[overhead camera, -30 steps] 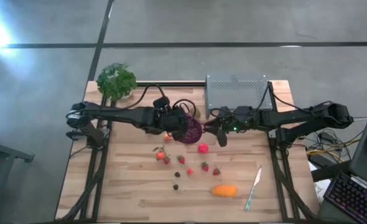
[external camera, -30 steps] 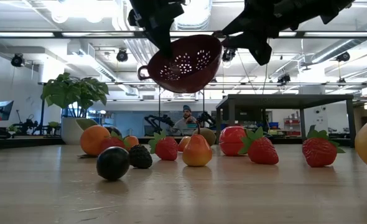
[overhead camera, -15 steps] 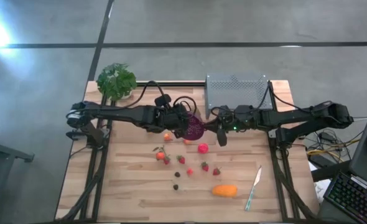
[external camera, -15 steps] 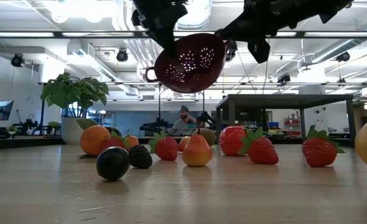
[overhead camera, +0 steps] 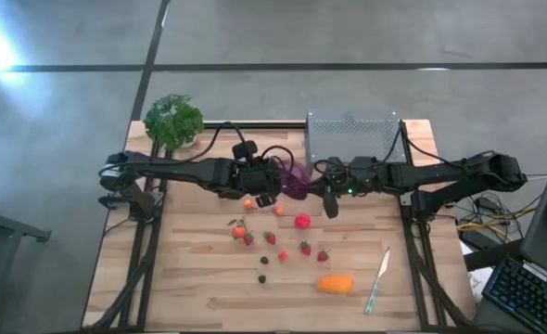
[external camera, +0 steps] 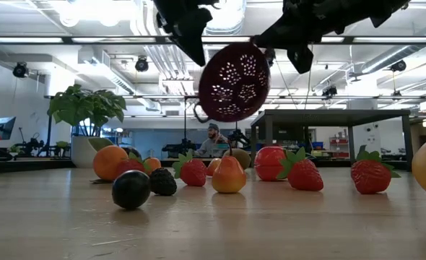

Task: Pick & Place Fruit
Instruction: Put the violet strainer bowl on the shelf

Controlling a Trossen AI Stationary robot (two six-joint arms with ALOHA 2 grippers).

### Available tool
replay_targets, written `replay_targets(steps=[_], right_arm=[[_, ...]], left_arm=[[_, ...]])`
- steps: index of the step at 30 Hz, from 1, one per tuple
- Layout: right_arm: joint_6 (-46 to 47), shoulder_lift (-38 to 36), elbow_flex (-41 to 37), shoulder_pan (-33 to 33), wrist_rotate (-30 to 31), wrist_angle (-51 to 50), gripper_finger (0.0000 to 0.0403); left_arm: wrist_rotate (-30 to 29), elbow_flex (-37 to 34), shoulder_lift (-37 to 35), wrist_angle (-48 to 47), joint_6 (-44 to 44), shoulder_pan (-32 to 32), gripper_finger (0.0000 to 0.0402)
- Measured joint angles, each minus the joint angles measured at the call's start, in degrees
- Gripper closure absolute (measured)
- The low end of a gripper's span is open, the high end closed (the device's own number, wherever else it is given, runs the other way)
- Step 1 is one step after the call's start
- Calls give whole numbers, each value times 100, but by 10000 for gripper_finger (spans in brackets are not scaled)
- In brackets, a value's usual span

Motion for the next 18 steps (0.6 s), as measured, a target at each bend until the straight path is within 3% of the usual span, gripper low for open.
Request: replay_targets(steps=[4,7,13,18], right_arm=[[27,-239,0,-103,-31,-240,392],[109,-504,0,-317,-21,-372,392],[443,-912,-4,-1002,-532,-358,392],[895,-1070,-83,-1831,-1499,189,392]], left_arm=[[-574,68,-154,-444,-72,0,222],[-665,68,-392,-610,-394,2,199],[-699,-22,-727,-568,-699,-4,194],[-799,-361,-950,-428,-804,-4,200]])
